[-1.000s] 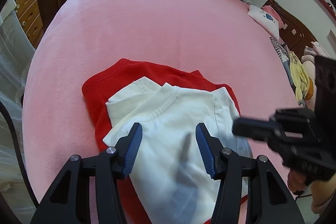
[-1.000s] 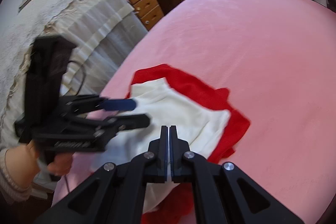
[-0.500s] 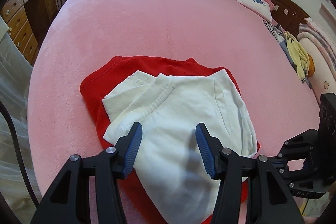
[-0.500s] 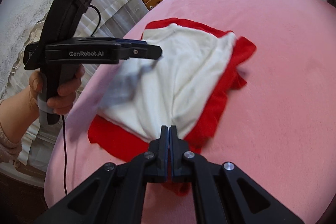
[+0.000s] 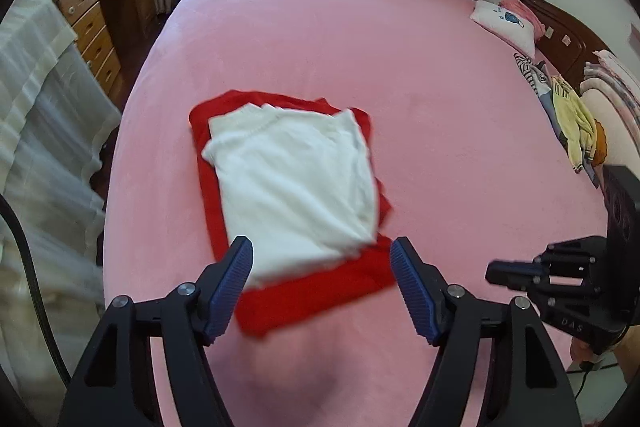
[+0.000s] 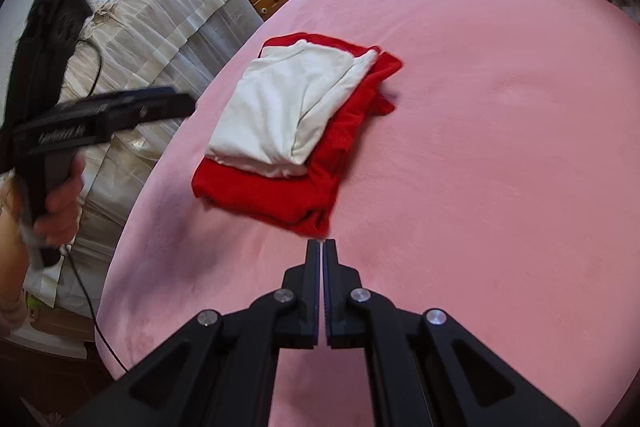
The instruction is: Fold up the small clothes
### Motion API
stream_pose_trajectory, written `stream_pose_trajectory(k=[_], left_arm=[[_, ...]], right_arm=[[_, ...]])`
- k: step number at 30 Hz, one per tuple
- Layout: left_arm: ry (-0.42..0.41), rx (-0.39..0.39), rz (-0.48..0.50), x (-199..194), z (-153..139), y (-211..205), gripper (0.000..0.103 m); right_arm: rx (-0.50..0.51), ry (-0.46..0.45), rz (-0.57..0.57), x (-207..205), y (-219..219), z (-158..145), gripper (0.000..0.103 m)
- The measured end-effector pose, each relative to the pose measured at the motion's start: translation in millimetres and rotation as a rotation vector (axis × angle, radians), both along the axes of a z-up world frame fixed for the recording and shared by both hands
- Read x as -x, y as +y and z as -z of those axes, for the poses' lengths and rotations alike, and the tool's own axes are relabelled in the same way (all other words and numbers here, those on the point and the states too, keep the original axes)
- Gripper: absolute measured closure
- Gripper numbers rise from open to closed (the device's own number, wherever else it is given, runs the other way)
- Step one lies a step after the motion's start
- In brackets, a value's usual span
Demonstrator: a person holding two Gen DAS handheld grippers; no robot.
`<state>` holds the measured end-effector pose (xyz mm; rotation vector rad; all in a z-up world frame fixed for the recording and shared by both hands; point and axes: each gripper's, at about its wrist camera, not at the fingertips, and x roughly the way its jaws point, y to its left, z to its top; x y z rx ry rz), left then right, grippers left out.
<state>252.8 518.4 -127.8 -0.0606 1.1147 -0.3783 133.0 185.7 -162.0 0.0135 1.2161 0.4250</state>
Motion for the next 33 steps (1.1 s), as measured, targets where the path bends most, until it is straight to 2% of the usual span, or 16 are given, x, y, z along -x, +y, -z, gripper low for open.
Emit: stream_pose_trajectory(k=[2, 3, 5, 10, 12, 14, 16, 18, 19, 24, 27, 33], left_arm=[[0.027, 0.011, -0.036, 25.2, -17.7, -11.2, 0.021], [0.04, 0.017, -0.063, 39.9, -29.0, -17.5, 0.02], [0.057, 0.013, -0.083, 64.8, -48.9, -31.9, 0.019], [0.045, -0.063, -0.12, 115.3, -99.8, -76.0, 0.019], [0.046, -0.06, -0.118, 131.5, -120.2, -93.2, 0.019], [0.049, -0.068, -0.136, 149.8, -141.2, -113.1, 0.016], [0.055, -0.086, -0.152, 162.4, -155.8, -130.9, 0.016], [0.057, -0.09, -0.181, 175.9, -169.5, -148.7, 0.016], [0.059, -0.079, -0.191, 181.1, -175.2, -155.9, 0.016], [0.054, -0.09, -0.256, 212.3, -198.8, -198.3, 0.016], [0.041, -0.112, -0.268, 222.7, -209.0, -215.6, 0.016], [0.028, -0.136, -0.256, 237.3, -231.6, -237.9, 0.014]], right_arm=[[0.013, -0.002, 0.021, 16.1, -13.9, -21.8, 0.103], [0.011, -0.002, 0.033, 25.8, -19.3, -35.5, 0.103], [0.009, -0.001, 0.055, 40.4, -33.5, -56.1, 0.099], [0.023, -0.001, 0.094, 80.7, -72.7, -109.2, 0.099], [0.033, -0.006, 0.098, 97.0, -88.7, -133.1, 0.097], [0.039, -0.015, 0.103, 111.0, -103.4, -153.4, 0.091], [0.062, -0.029, 0.122, 125.5, -120.8, -172.8, 0.066], [0.075, -0.061, 0.142, 140.3, -139.0, -191.1, 0.052], [0.08, -0.073, 0.144, 146.1, -146.1, -197.3, 0.05], [0.096, -0.096, 0.157, 166.6, -182.4, -221.3, 0.05], [0.128, -0.111, 0.173, 176.9, -199.6, -233.1, 0.05], [0.127, -0.097, 0.244, 193.9, -227.2, -250.6, 0.05]])
